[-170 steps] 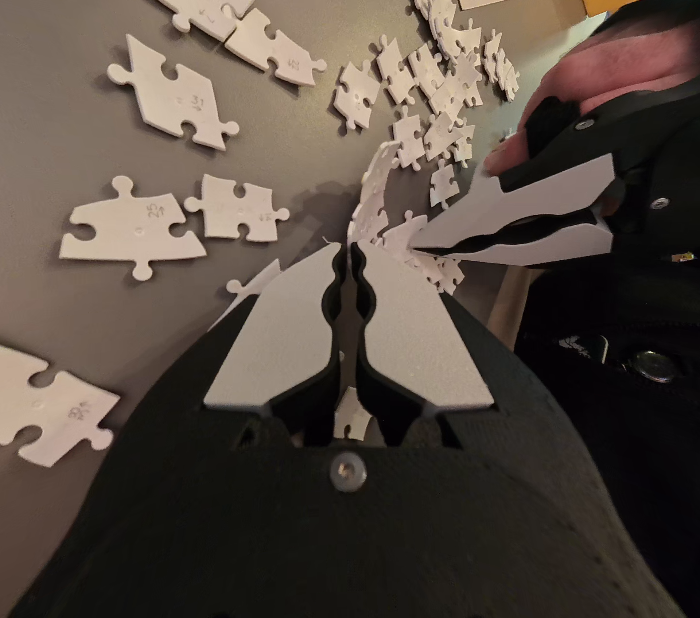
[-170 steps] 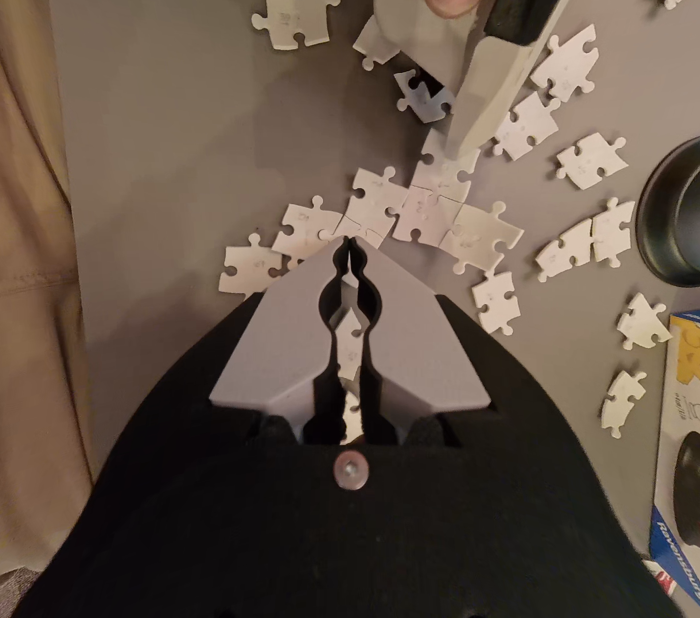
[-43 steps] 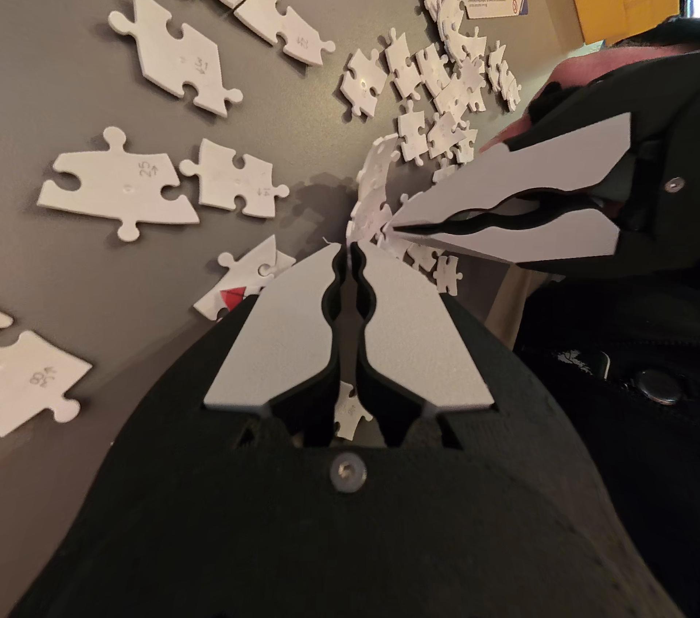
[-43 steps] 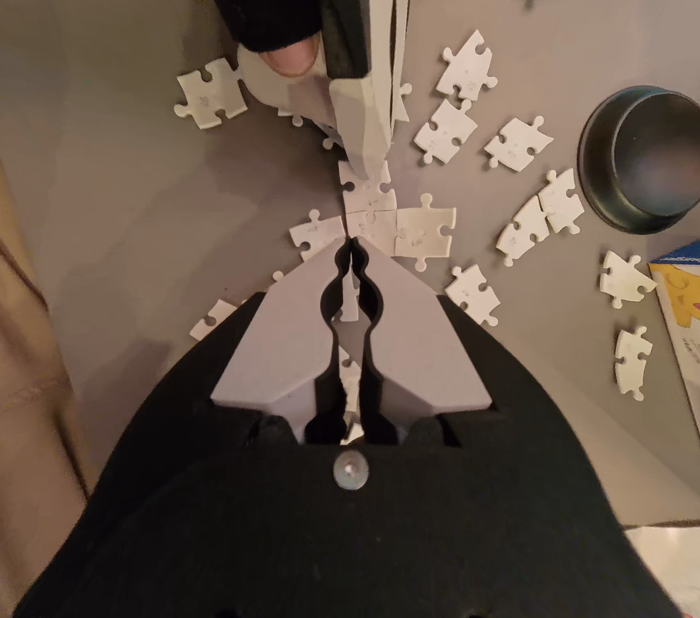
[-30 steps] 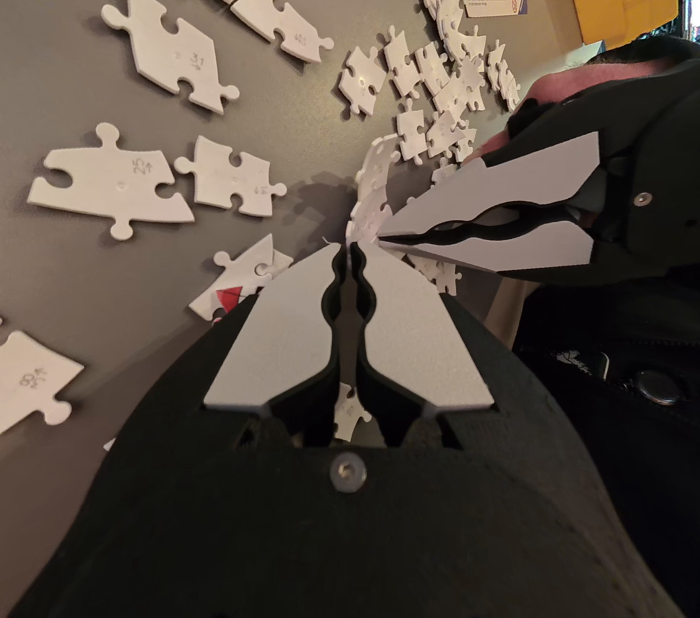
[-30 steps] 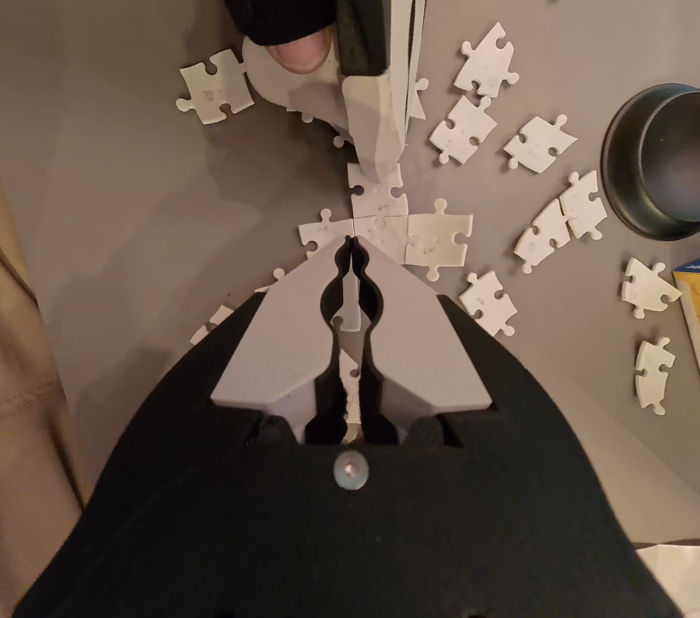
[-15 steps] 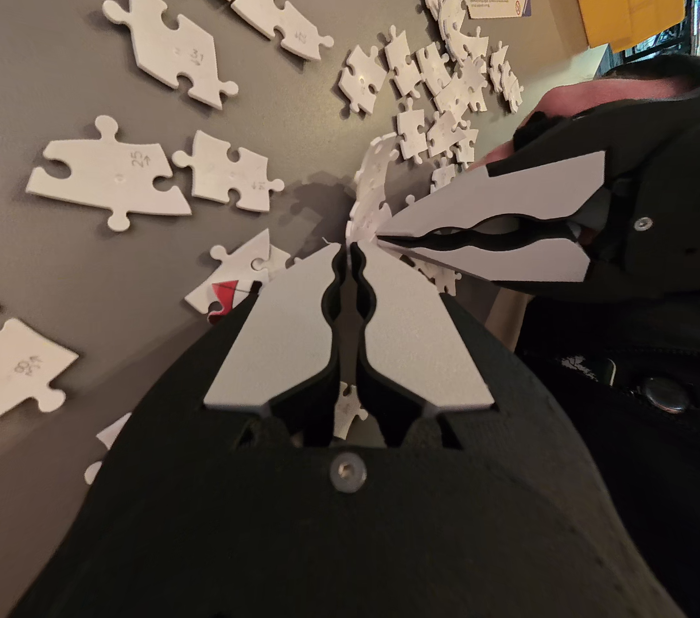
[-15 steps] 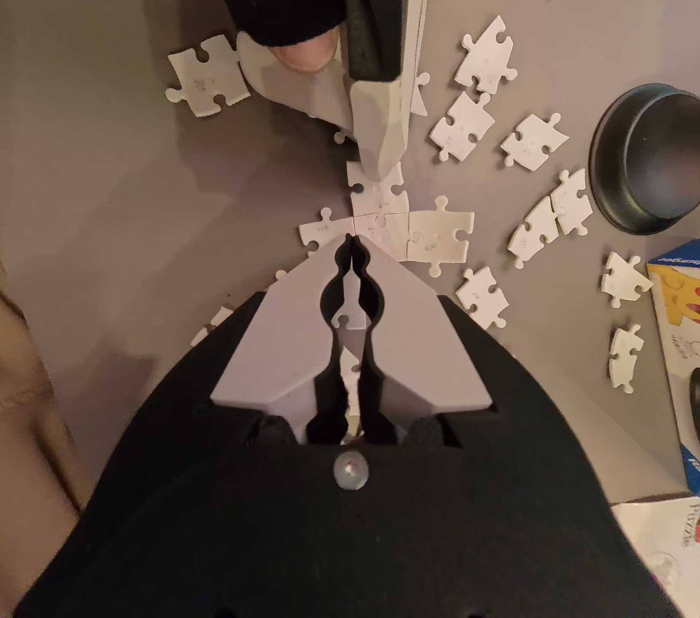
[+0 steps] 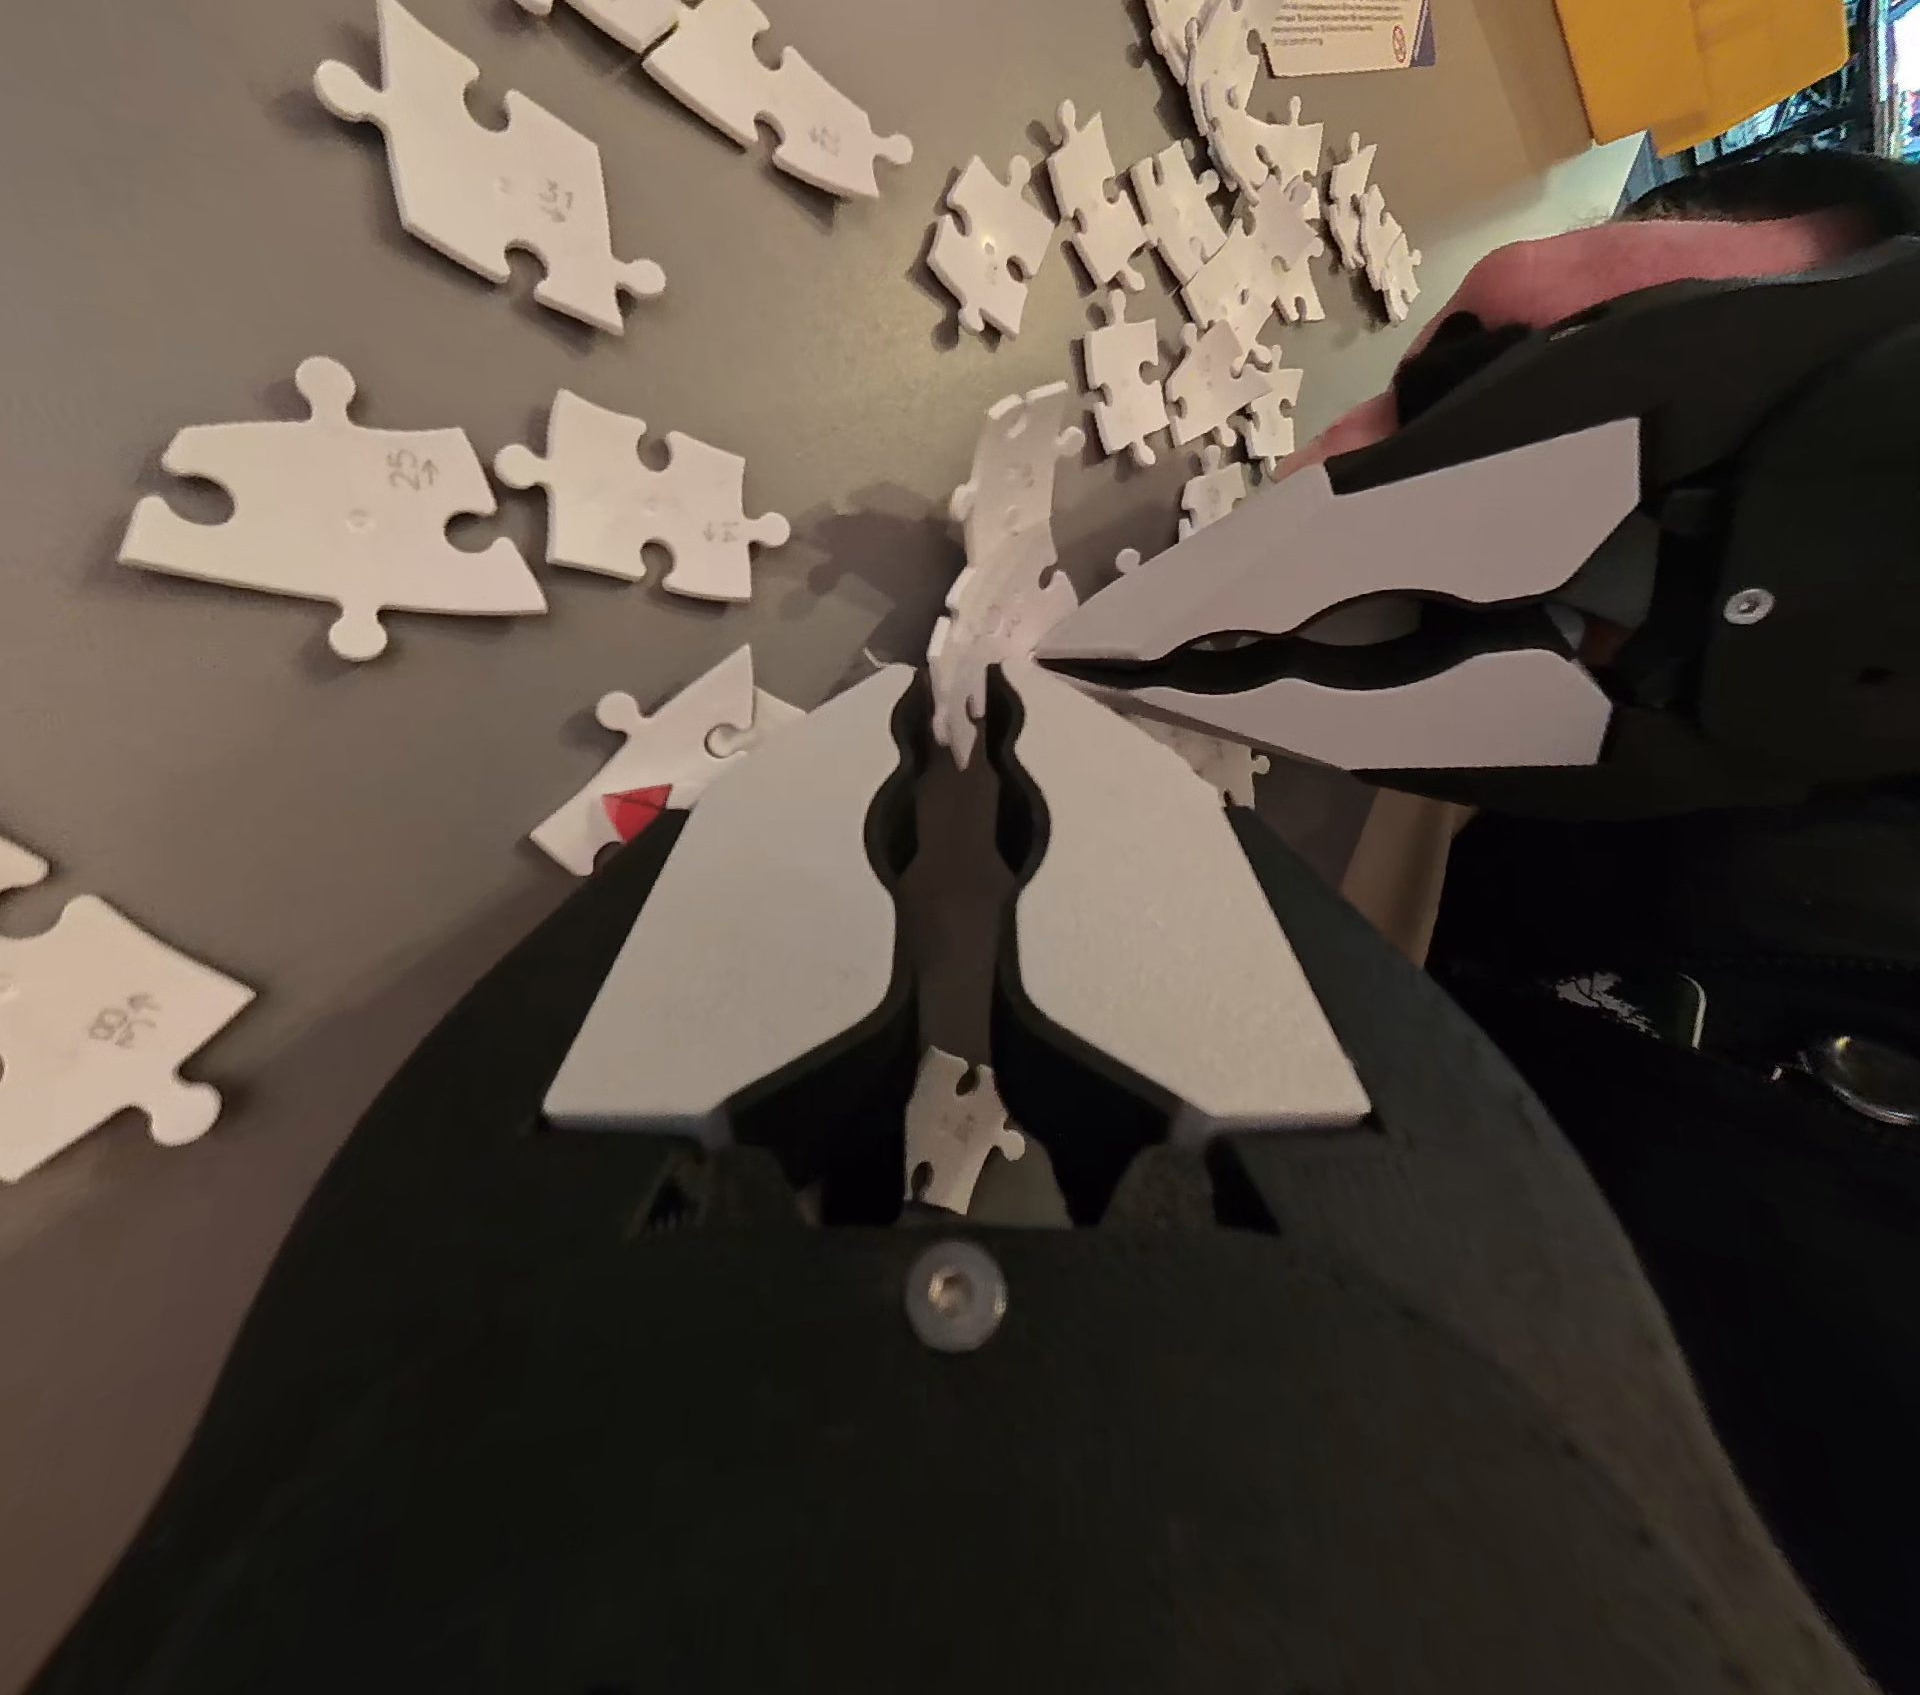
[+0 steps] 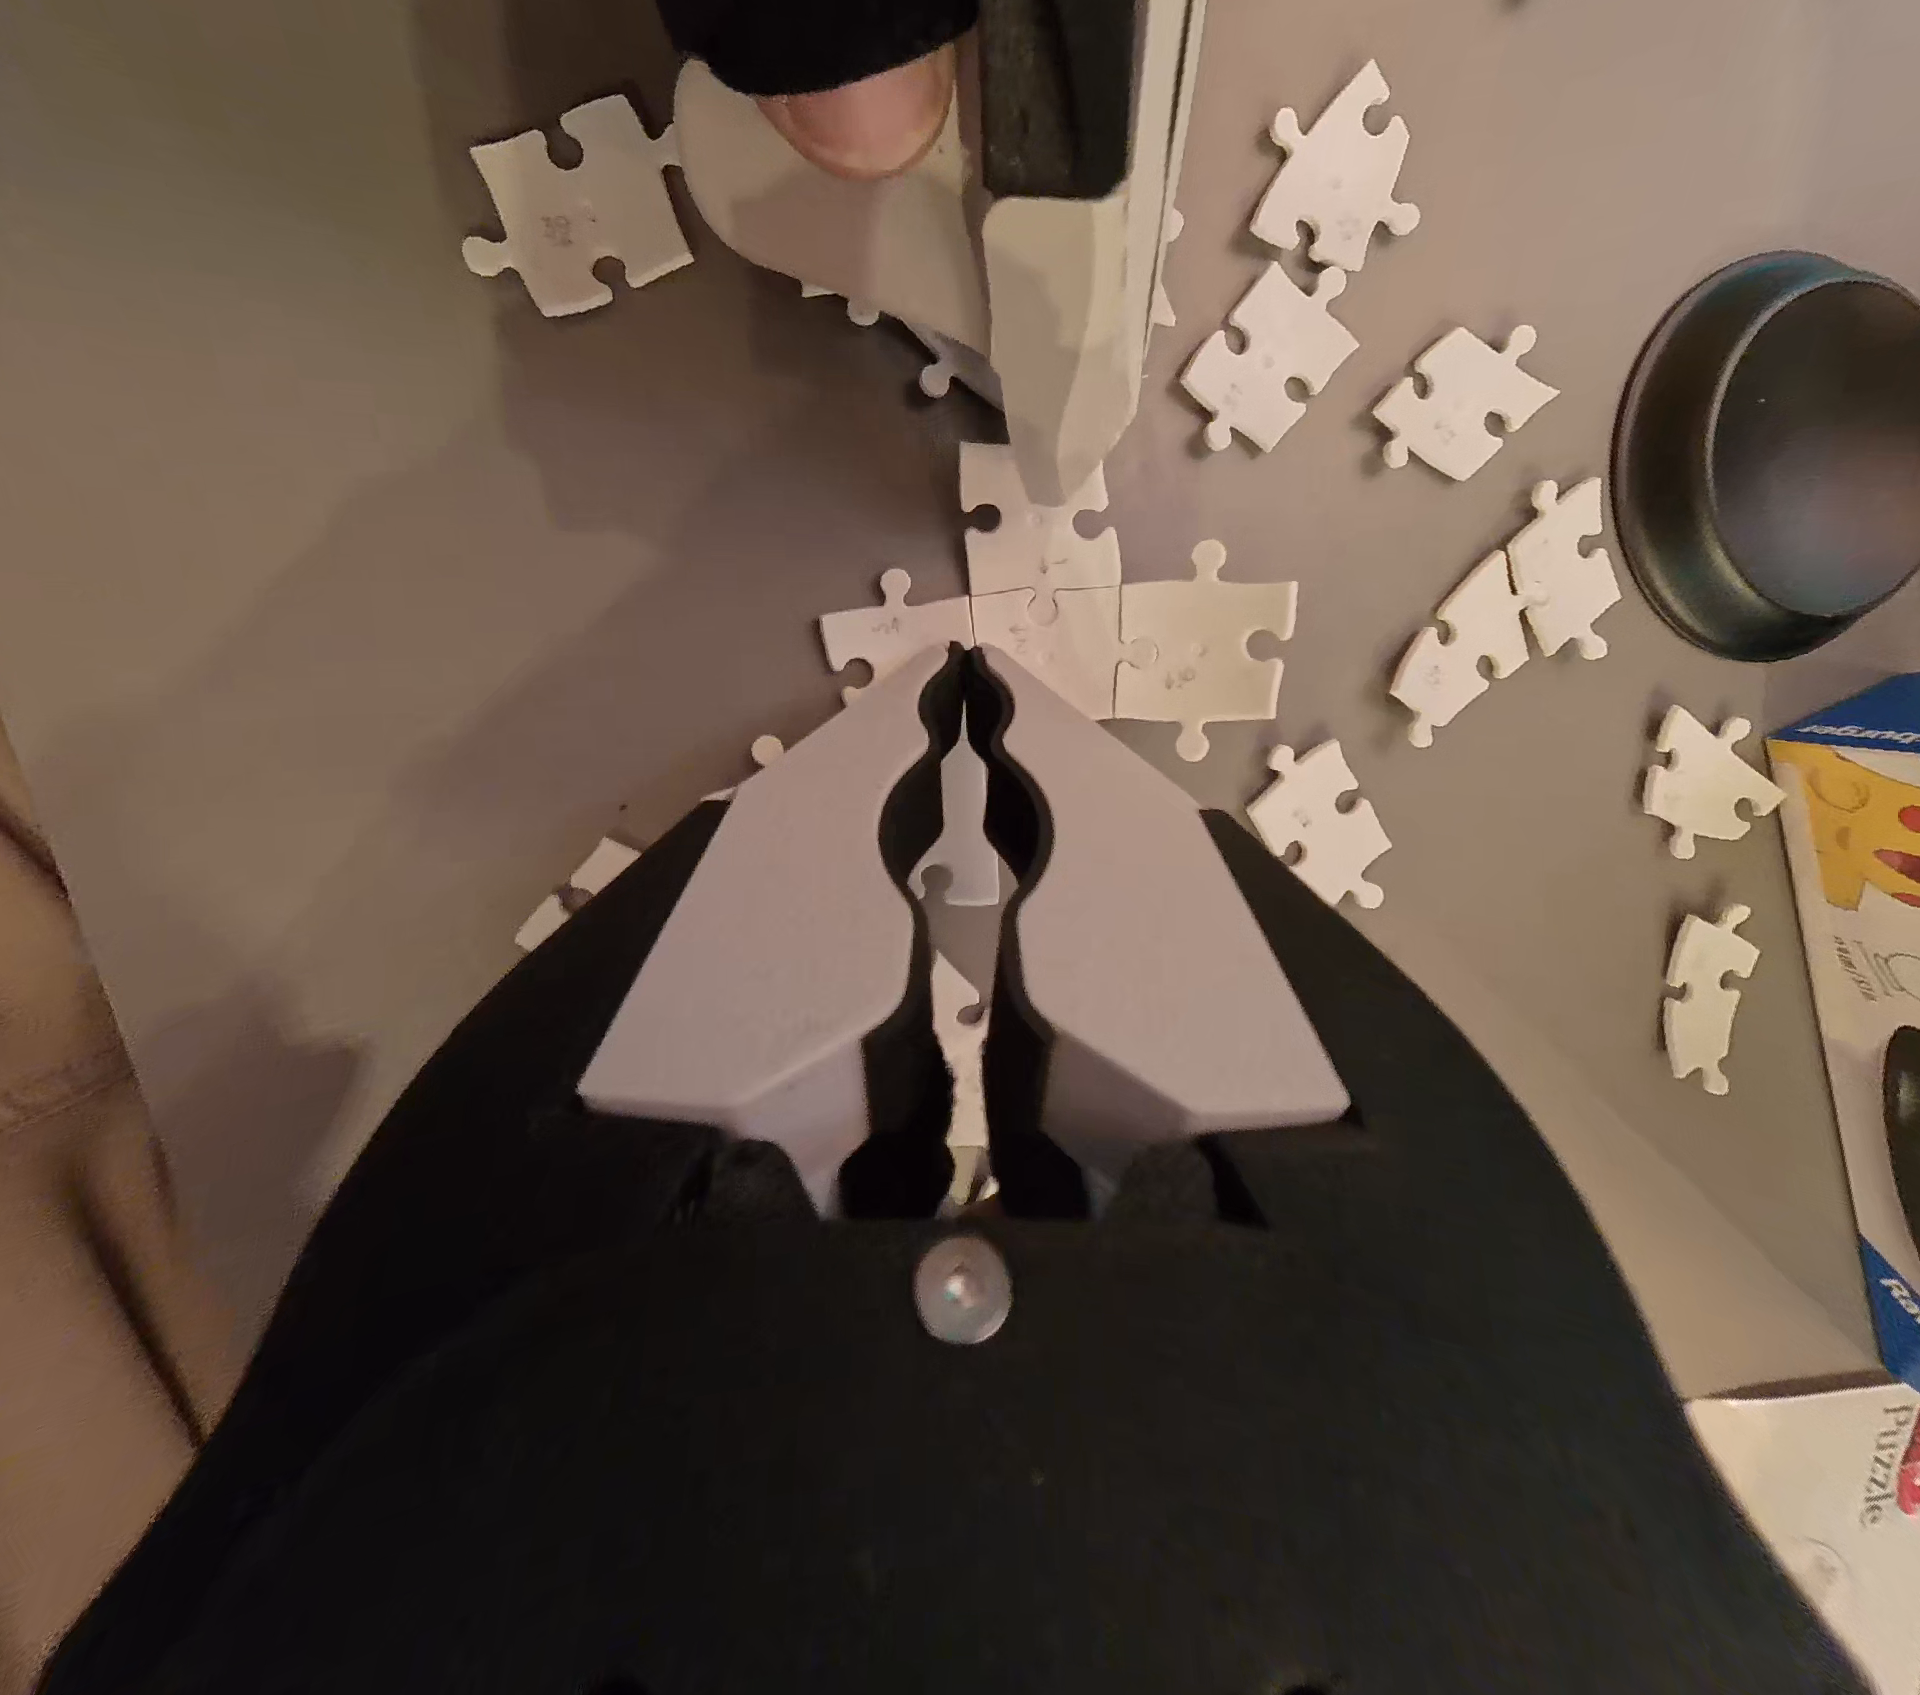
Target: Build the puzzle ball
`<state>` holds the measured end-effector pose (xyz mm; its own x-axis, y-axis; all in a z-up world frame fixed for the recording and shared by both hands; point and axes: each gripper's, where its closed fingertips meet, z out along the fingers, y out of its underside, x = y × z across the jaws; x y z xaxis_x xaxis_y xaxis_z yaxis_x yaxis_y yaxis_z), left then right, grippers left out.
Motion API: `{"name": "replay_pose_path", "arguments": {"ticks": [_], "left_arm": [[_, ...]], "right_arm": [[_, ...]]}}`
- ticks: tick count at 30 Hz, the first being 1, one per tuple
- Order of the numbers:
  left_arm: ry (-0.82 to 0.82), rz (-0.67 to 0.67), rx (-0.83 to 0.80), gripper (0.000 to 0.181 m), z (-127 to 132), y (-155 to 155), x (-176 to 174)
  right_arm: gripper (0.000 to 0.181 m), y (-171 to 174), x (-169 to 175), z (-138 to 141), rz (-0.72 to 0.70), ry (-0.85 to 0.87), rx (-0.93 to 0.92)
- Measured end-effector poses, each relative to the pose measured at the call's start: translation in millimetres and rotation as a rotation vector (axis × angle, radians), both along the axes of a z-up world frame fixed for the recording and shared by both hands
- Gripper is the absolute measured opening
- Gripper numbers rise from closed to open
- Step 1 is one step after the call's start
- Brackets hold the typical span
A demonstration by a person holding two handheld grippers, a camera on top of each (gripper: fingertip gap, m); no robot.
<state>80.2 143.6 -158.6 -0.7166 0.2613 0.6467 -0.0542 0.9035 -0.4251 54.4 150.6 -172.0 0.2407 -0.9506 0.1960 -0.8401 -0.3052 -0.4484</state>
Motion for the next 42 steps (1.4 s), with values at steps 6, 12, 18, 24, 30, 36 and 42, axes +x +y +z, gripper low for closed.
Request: {"name": "replay_pose_path", "arguments": {"ticks": [6, 12, 18, 24, 30, 36, 42], "left_arm": [[-0.018, -0.007, -0.017, 0.013, 1, -2, -1], [-0.042, -0.013, -0.038, 0.013, -1, -4, -2], [-0.049, -0.009, -0.03, 0.003, -2, -3, 0], [-0.043, 0.0, -0.02, 0.003, -3, 0, 1], [-0.039, 0.002, -0.02, 0.003, -1, 2, 0], [-0.028, 0.0, -0.015, 0.002, -3, 1, 1], [-0.019, 0.001, -0.008, 0.002, -4, 2, 2]], "right_arm": [[0.0, 0, 0, 0, 0.009, -0.013, -0.011], [0.0, 0, 0, 0, 0.001, -0.027, 0.003], [0.0, 0, 0, 0, 0.013, -0.04, 0.013], [0.0, 1, 0, 1, 0.043, -0.056, 0.018], [0.0, 1, 0, 1, 0.027, -0.076, 0.092], [0.0, -2, -1, 1, -0.005, -0.086, 0.171], [0.0, -11, -4, 21, -0.062, -0.136, 0.256]]}}
